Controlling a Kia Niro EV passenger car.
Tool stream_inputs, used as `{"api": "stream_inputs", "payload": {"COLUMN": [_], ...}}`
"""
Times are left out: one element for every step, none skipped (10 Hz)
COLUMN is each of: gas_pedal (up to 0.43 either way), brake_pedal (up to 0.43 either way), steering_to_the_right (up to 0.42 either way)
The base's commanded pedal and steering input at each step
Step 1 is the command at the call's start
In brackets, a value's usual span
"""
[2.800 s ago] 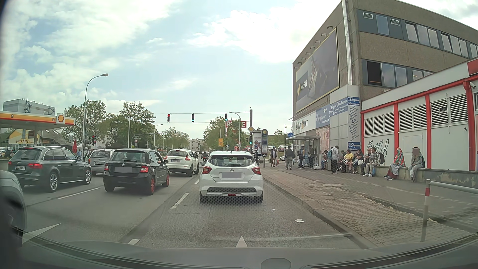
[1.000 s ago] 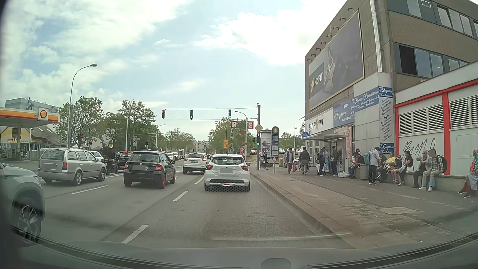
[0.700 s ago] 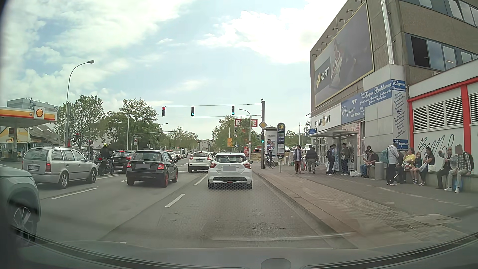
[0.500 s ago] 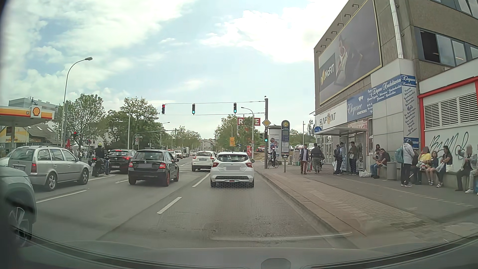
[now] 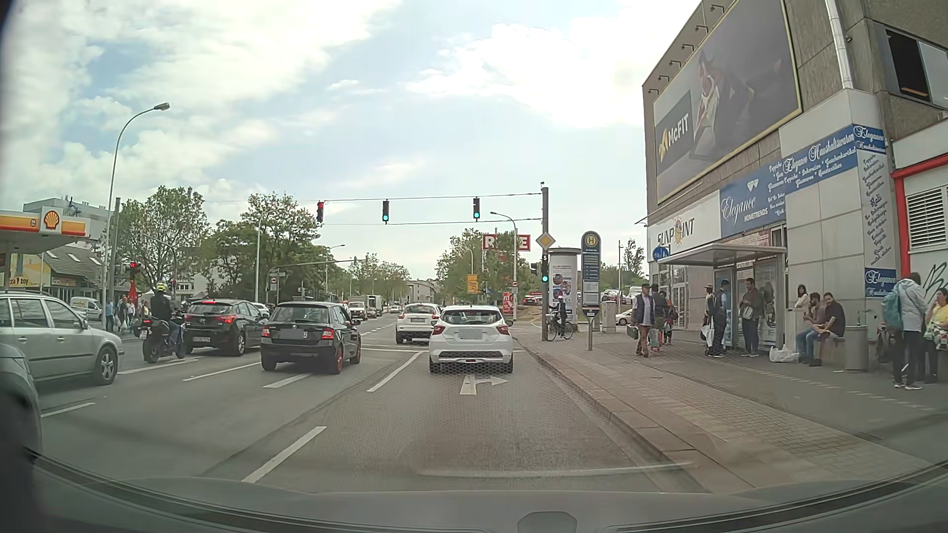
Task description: Follow the waypoints while adhering to traffic rules and regulations
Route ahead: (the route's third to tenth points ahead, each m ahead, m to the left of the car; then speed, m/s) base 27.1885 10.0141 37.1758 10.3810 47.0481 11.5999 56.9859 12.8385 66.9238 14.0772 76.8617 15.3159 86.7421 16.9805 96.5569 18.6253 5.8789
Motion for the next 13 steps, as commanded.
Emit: {"api": "stream_inputs", "payload": {"gas_pedal": [0.299,0.299,0.287,0.268,0.260,0.248,0.240,0.240,0.220,0.197,0.177,0.157,0.067], "brake_pedal": [0.024,0.024,0.024,0.030,0.024,0.024,0.030,0.024,0.024,0.024,0.024,0.024,0.024], "steering_to_the_right": [-0.026,-0.023,-0.021,-0.019,-0.016,-0.014,-0.015,-0.014,-0.014,-0.013,-0.013,-0.012,-0.012]}}
